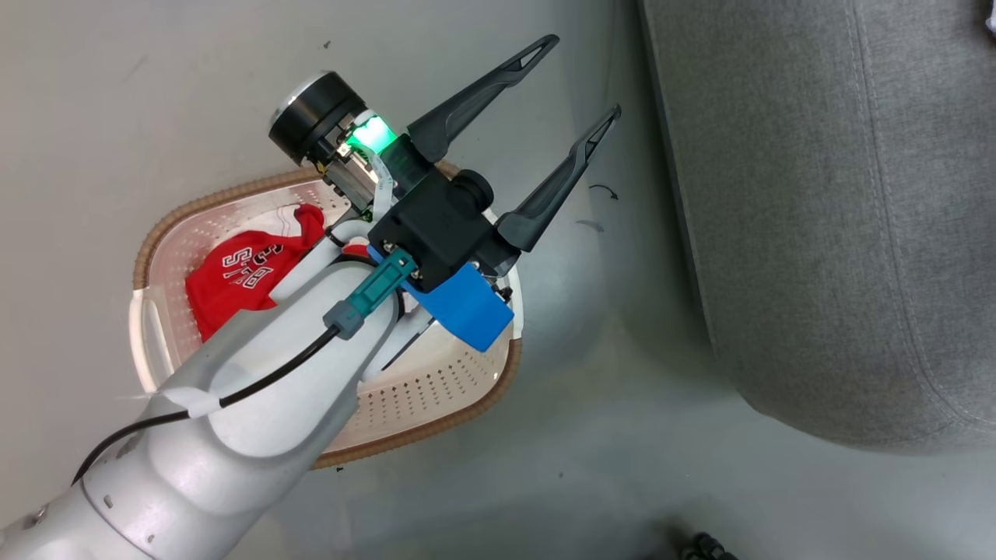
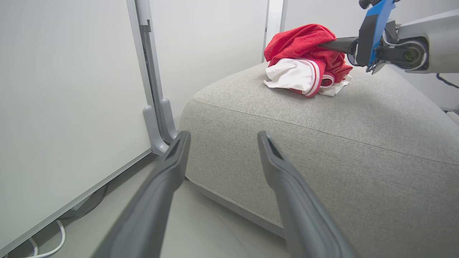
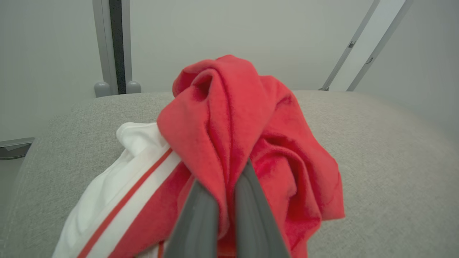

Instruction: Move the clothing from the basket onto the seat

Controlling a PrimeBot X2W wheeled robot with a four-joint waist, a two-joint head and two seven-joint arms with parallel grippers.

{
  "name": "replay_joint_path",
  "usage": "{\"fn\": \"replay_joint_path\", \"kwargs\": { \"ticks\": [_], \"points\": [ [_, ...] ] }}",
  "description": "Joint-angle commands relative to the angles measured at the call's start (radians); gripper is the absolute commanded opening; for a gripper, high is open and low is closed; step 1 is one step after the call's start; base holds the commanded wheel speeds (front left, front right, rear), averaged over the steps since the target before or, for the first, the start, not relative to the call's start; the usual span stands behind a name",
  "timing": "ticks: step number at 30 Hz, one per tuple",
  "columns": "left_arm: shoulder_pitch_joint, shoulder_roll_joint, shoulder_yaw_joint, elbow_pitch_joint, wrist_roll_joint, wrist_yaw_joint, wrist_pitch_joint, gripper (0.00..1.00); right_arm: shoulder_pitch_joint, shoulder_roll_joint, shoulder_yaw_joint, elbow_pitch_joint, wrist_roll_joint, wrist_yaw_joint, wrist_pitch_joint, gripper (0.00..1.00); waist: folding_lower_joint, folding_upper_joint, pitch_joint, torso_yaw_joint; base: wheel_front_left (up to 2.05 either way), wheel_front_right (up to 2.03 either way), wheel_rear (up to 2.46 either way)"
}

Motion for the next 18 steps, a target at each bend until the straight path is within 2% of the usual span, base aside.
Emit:
{"fn": "replay_joint_path", "kwargs": {
  "ticks": [1, 11, 18],
  "points": [
    [-0.004, -0.003, 0.005, 0.004, -0.003, 0.005, -0.007, 1.0, 0.021, 0.003, 0.001, -0.009, -0.001, 0.0, -0.004, 1.0, -0.0001, 0.0001, -0.01, 0.002, 0.0, 0.0, 0.0],
    [0.075, -0.038, 0.042, 0.041, -0.034, 0.026, -0.029, 1.0, 0.247, 0.042, 0.033, -0.18, -0.009, 0.0, -0.004, 1.0, -0.0001, 0.0001, -0.158, 0.036, 0.0, 0.0, 0.0],
    [0.185, -0.049, 0.15, -0.006, -0.045, 0.054, -0.03, 1.0, 0.414, 0.087, 0.081, -0.352, 0.007, 0.0, -0.004, 1.0, -0.0001, 0.0001, -0.271, 0.095, 0.0, 0.0, 0.0]
  ]
}}
